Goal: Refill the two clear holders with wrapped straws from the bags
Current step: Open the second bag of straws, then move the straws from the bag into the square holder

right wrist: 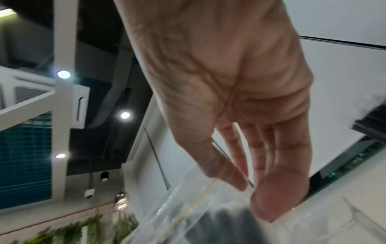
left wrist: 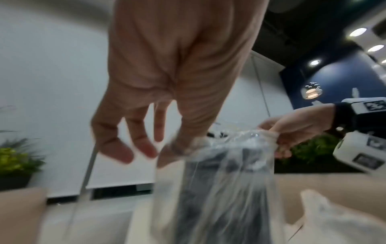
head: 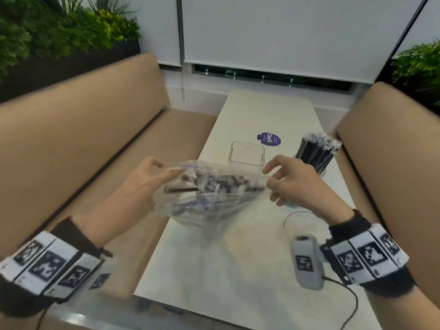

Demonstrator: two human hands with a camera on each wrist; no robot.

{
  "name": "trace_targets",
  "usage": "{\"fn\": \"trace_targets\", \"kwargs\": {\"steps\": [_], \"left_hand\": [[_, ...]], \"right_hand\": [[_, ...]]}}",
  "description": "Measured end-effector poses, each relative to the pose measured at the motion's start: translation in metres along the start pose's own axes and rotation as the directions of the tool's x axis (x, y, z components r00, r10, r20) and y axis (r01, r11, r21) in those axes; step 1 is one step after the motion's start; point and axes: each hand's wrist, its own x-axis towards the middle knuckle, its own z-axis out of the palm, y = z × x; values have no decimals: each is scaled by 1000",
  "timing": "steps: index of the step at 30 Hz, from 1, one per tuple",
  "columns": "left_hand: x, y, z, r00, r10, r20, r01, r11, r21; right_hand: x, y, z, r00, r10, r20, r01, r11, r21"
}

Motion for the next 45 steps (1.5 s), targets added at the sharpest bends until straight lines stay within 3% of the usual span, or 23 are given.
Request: {"fn": "trace_targets", "kwargs": {"steps": [2,4,6,8,10,14,16,17,19,20,23,26,28,32,37,40,42,45], "left_hand": [[2,6,1,995,-28,93,39,993,-115],[5,17,-2,992,9,126,32,946,-322],[3,14,-7,991,38,128,18,910,-413],[3,8,-15,992,20,121,12,967,-256],[4,-4,-12,981,-25,191,50,991,-122],[6,-5,0,959,-63,277,124,970,-210],[8,-5,10,920,-137,367,268,904,-333],[9,-2,16,897,-159,412,335,853,-399],[9,5,32,881,-107,461,370,762,-531],[9,7,40,888,-56,456,353,719,-599],[4,4,56,921,3,390,293,654,-697],[-5,-9,58,963,-20,269,199,727,-657],[-8,-12,56,961,-46,274,219,731,-646],[-9,-9,56,981,-40,192,127,874,-469],[0,-6,61,969,97,229,57,811,-582],[1,7,69,980,90,176,20,841,-540],[2,12,70,993,69,97,-7,848,-530],[0,8,67,993,88,-77,-114,860,-497]], "right_hand": [[-2,-6,8,996,-15,84,10,998,58],[-2,-10,17,986,-35,165,10,988,151],[-1,-8,13,982,-32,187,3,988,153],[2,-1,2,990,13,137,-31,991,133],[2,5,-2,991,41,127,-51,996,77],[3,15,12,976,122,182,-145,983,115],[0,20,22,934,184,307,-249,950,190],[-4,21,30,888,205,412,-314,925,216],[-13,18,52,798,162,580,-389,874,291],[-16,16,63,794,118,597,-374,869,325],[-18,18,78,896,62,439,-207,934,292],[-14,32,73,959,70,275,-150,948,281],[-15,35,78,964,69,258,-134,961,242],[-17,30,91,966,29,258,-90,970,228],[-22,13,88,948,-127,292,-3,913,408],[-17,7,101,961,-194,197,63,848,526],[-12,6,104,983,-159,98,79,829,554],[-4,13,97,999,3,-35,20,759,650]]}}
